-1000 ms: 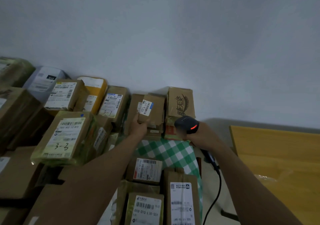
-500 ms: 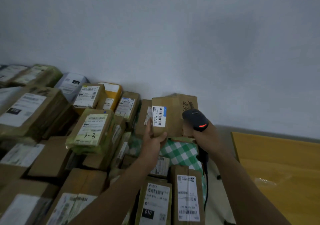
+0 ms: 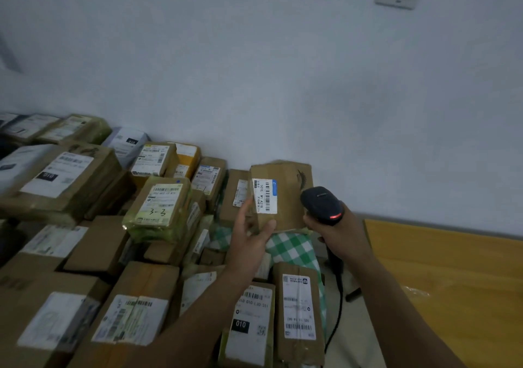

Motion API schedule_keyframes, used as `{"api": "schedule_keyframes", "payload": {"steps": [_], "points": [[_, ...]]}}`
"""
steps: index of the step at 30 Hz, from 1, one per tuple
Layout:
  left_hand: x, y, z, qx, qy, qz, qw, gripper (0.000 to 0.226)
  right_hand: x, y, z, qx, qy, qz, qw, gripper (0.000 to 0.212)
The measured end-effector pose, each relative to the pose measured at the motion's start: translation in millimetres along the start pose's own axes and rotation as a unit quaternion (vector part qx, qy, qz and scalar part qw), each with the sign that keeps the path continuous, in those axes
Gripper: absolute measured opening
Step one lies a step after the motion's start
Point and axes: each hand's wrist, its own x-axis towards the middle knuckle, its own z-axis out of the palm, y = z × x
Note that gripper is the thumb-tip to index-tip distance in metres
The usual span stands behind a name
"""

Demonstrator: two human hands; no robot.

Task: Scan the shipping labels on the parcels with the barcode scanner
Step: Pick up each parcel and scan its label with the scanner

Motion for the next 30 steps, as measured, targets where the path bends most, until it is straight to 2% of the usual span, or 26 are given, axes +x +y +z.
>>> {"api": "schedule_keyframes", "payload": {"steps": [3, 7, 12, 22, 30], "points": [[11.2, 9.4, -10.4, 0.113, -0.011, 0.032, 0.993, 0.054, -12.2, -4.9, -2.6, -0.060, -0.016, -0.008, 0.998, 0.051], [26.9, 25.9, -19.8, 0.227, -0.051, 0.036, 0.972, 0.058, -27.5, -18.6, -3.8, -0.095, -0.076, -0.013, 0.993, 0.044], [38.5, 39.0, -27.2, 0.306, -0.070, 0.045, 0.948, 0.058, -40.2, -33.8, 0.9, -0.110, -0.103, -0.030, 0.988, 0.039], [46.2, 32.4, -39.0, 0.355, -0.066, 0.051, 0.931, 0.060, -44.1, -39.0, 0.7, -0.212, -0.136, -0.034, 0.967, 0.037], [49.2, 31.1, -42.7, 0.357, -0.072, 0.049, 0.930, 0.061, -46.1, -40.0, 0.9, -0.164, -0.147, -0.046, 0.974, 0.037]]}}
